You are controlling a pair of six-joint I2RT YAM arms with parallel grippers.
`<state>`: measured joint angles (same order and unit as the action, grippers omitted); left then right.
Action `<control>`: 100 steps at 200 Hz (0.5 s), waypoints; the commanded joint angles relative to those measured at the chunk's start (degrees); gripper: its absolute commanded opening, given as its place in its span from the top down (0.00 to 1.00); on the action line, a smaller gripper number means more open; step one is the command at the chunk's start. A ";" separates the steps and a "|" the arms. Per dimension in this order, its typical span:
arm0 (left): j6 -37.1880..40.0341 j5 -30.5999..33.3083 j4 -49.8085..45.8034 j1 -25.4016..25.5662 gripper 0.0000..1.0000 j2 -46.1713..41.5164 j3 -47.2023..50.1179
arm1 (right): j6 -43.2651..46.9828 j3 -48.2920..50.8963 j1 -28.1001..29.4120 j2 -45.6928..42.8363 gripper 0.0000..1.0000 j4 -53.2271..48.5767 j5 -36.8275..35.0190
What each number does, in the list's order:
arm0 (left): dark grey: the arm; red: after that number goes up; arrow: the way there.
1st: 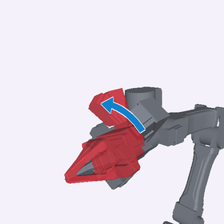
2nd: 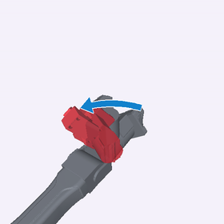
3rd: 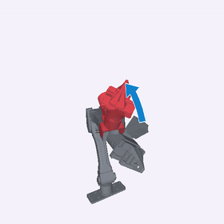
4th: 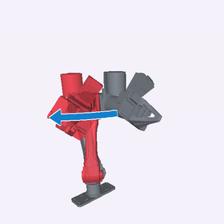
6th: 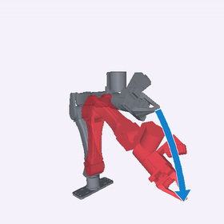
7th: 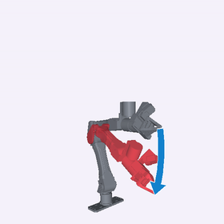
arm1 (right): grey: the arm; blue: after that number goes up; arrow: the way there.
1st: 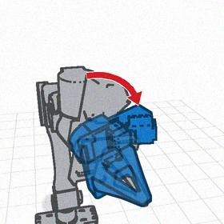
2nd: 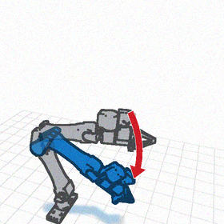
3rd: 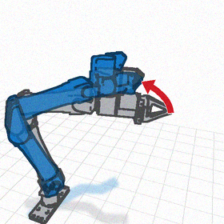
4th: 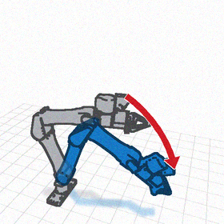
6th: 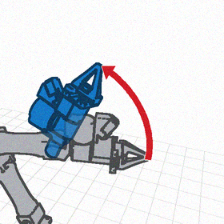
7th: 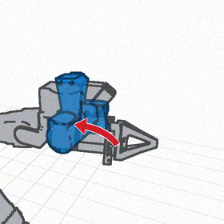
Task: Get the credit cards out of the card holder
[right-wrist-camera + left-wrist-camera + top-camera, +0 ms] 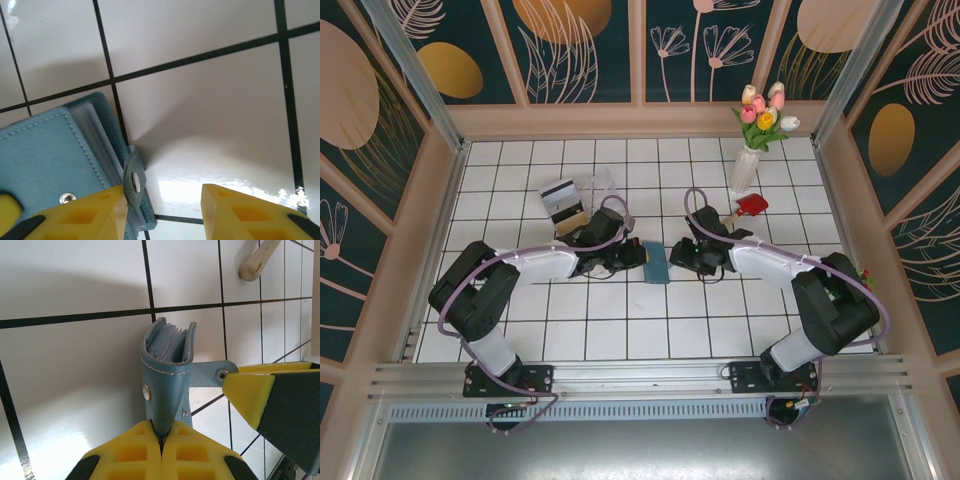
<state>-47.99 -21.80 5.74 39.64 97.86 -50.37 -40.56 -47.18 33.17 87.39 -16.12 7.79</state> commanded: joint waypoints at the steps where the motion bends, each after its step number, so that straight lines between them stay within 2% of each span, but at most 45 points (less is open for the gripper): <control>1: 0.60 -0.61 -0.51 -0.29 1.00 -0.22 -1.63 | 1.55 -2.16 0.30 1.36 0.58 0.63 0.08; 70: 0.82 -0.72 -0.69 -0.27 1.00 -0.20 -1.75 | 1.50 -2.51 0.35 4.00 0.69 3.41 0.23; 100: 0.55 1.39 -1.84 -0.32 0.86 -0.50 -1.49 | 2.78 -1.65 0.56 3.25 0.81 6.23 0.01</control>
<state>-47.90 -21.93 5.45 39.64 97.86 -50.70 -39.13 -48.86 33.21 91.02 -13.06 7.77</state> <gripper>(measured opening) 0.095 0.245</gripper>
